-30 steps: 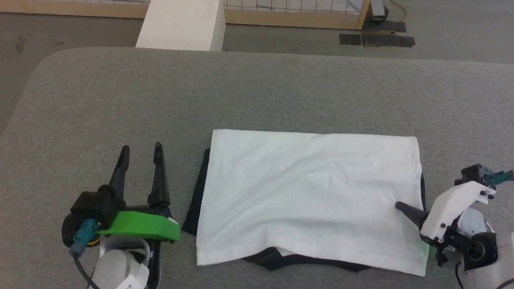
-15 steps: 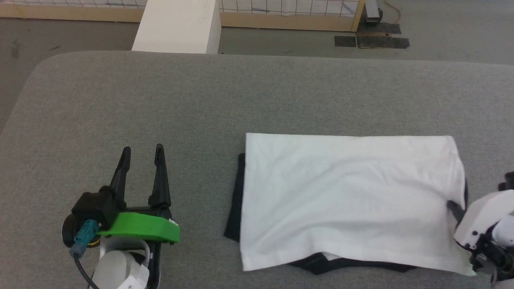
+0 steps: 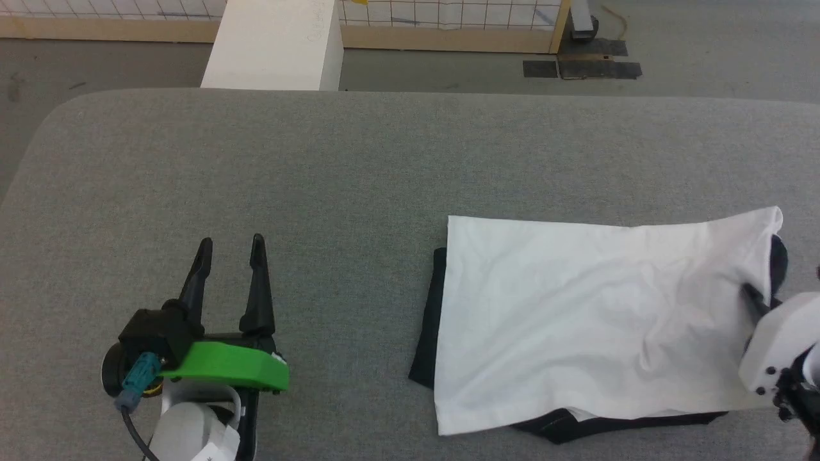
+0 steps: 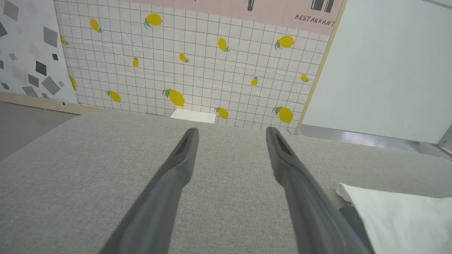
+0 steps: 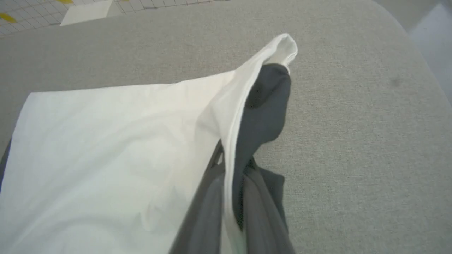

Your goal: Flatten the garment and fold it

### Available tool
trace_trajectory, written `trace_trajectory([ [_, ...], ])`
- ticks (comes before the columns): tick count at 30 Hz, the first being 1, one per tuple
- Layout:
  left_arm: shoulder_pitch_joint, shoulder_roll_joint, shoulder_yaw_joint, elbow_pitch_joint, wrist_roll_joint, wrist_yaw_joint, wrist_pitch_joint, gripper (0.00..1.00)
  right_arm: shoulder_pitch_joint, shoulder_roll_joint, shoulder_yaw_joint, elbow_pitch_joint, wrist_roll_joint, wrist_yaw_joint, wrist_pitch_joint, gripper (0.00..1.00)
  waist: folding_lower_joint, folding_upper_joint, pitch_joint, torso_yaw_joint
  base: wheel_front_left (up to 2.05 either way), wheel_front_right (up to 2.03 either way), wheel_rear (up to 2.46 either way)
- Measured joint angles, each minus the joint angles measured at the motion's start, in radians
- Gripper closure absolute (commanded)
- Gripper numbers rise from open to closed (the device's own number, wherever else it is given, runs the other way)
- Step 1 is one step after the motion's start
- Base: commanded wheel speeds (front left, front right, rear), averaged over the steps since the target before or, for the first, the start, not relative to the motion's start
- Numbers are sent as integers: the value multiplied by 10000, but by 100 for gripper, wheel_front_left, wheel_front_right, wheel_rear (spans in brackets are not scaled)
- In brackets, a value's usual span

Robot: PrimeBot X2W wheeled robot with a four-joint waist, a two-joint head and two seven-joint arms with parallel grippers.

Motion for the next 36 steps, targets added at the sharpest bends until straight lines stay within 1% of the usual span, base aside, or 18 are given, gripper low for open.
trace_trajectory([
  [1, 2, 0, -10, 4, 0, 0, 0, 0, 64, 0, 313, -428, 58, 0, 146, 100, 0, 1, -7, -4, 0, 0, 0],
  [3, 2, -2, -38, 13, 0, -2, 0, 0, 175, -17, 1279, -1425, 242, 0, 541, 100, 0, 0, -19, -4, 0, 0, 0],
  [6, -1, -4, -79, 40, 0, -2, 0, 0, 159, -142, 2759, -2405, 249, 0, 1066, 100, 0, 0, -12, 11, 0, 0, 0],
  [9, -10, -6, -115, 69, 0, -29, 0, 0, -112, -255, 4065, -2596, 178, 0, 1285, 100, 0, 0, 26, 59, 0, 0, 0],
  [12, -50, -10, -186, 90, -2, -31, 0, 0, -717, -263, 5196, -2061, 42, 0, 1333, 100, 0, 0, 86, 155, 0, 0, 0],
  [14, -113, -12, -297, 100, -6, -33, 0, 0, -1184, -174, 5852, -1394, -54, 0, 1262, 100, 0, 0, 148, 262, 0, 0, 0],
  [17, -215, -17, -462, 111, -19, -33, 0, 0, -1697, 54, 6493, -303, -44, 0, 1126, 100, 0, 0, 250, 453, 0, 0, 0],
  [21, -300, -19, -585, 132, -67, -27, 0, 0, -2159, 334, 7039, 1208, 10, 0, 1053, 100, 0, 0, 407, 736, 0, 0, 0],
  [26, -325, -21, -646, 117, -109, 33, 0, 0, -2605, 571, 7200, 2717, 198, 0, 913, 99, 0, 0, 611, 1004, 0, 0, 0],
  [27, -326, -21, -654, 117, -111, 56, 0, 0, -2715, 598, 7210, 2955, 278, 0, 830, 65, 0, 0, 649, 1044, 0, 0, 0],
  [28, -327, -21, -662, 119, -111, 58, 0, 0, -2805, 617, 7227, 3152, 349, 0, 798, 8, 0, 0, 677, 1080, 0, 0, 0],
  [29, -327, -21, -663, 119, -111, 59, 0, 0, -2866, 633, 7246, 3262, 391, 0, 765, 0, 0, 0, 693, 1104, 0, 0, 0],
  [30, -326, -21, -662, 121, -113, 63, 0, 0, -2913, 652, 7265, 3319, 500, 0, 639, 0, 1, 0, 699, 1123, 0, 0, 0],
  [31, -322, -21, -640, 128, -121, 73, 0, 0, -2931, 742, 7235, 3179, 913, 0, 150, 0, 1, 0, 647, 1097, 0, 0, 0],
  [33, -318, -21, -631, 123, -121, 71, 0, 0, -2919, 792, 6991, 2709, 1321, 0, -487, 0, 1, 0, 576, 1045, 0, 0, 0],
  [36, -305, -21, -570, 73, -115, 71, 0, 0, -2823, 844, 6180, 1611, 1919, 2, -1741, 0, 0, 0, 457, 900, 0, 0, 0],
])
